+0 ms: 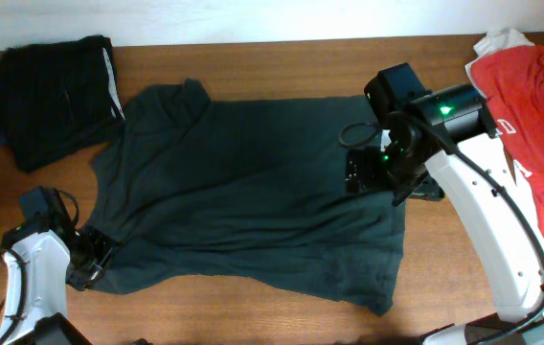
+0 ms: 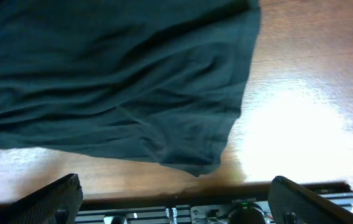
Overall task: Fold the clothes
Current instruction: 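Grasp the bottom hem with both grippers and fold it up toward the collar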
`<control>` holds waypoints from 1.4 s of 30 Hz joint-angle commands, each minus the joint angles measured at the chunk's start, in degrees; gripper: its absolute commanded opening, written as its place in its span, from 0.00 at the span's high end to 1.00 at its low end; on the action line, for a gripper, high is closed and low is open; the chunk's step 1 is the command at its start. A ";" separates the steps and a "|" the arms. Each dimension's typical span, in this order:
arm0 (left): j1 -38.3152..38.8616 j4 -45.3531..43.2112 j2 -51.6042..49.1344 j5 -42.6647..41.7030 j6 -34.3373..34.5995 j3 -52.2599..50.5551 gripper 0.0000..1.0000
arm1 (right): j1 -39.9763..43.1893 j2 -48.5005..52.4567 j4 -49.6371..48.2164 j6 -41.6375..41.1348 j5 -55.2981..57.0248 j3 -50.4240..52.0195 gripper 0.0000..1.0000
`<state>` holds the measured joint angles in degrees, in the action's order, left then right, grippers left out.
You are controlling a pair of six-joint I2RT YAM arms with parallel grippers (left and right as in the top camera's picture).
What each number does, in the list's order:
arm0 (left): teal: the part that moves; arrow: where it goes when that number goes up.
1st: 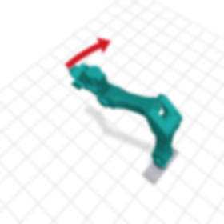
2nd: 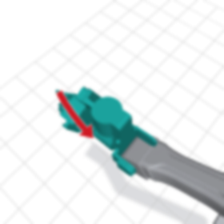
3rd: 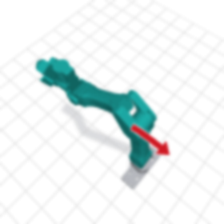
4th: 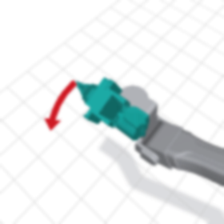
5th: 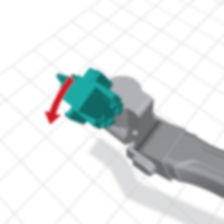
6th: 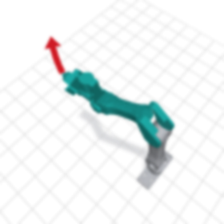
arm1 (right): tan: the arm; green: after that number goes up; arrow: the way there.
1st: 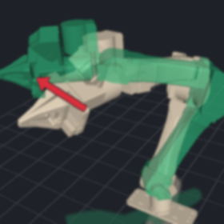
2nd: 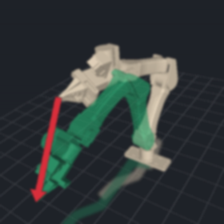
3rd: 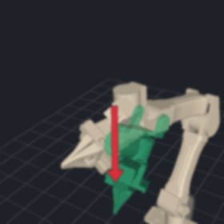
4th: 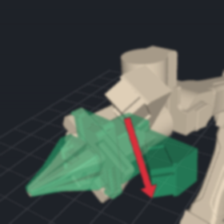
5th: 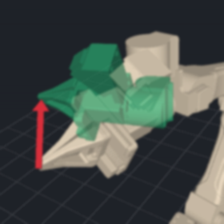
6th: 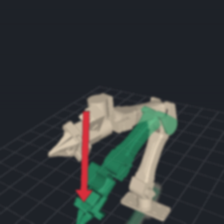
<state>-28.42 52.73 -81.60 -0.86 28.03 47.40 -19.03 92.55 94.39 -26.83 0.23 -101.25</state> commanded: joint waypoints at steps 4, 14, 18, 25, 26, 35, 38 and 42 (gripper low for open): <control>-0.09 0.87 1.44 -0.31 -0.74 1.90 0.99 | -0.50 -1.73 1.81 -2.23 3.80 -0.55 0.01; 11.08 13.73 15.26 -3.91 -0.74 8.61 1.00 | 7.54 -2.73 -2.99 -13.11 9.22 16.87 0.01; 15.41 7.45 15.26 -3.89 -0.74 8.70 1.00 | 7.54 -12.31 -11.96 -13.27 2.27 31.74 0.01; 15.69 8.35 15.26 -3.89 -0.74 8.70 1.00 | 7.54 -16.46 -33.64 -23.23 -7.56 58.71 0.01; 15.69 8.37 15.26 -3.91 -0.74 8.70 0.99 | 7.54 -16.44 -34.03 -23.45 -7.56 60.48 0.01; 15.69 8.37 15.26 -3.91 -0.74 8.70 1.00 | 7.48 -16.44 -43.43 -26.62 -16.55 72.17 0.16; 15.69 8.39 15.26 -3.91 -0.74 8.70 1.00 | 7.54 -16.44 -43.63 -26.60 -16.02 72.04 0.56; 15.69 9.88 16.00 -4.31 -2.03 8.70 1.00 | 7.54 -16.46 -31.58 -26.64 -4.72 61.68 0.96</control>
<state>-12.97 61.25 -66.96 -4.49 27.40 55.33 -11.75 76.23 55.05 -52.95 -14.15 -32.12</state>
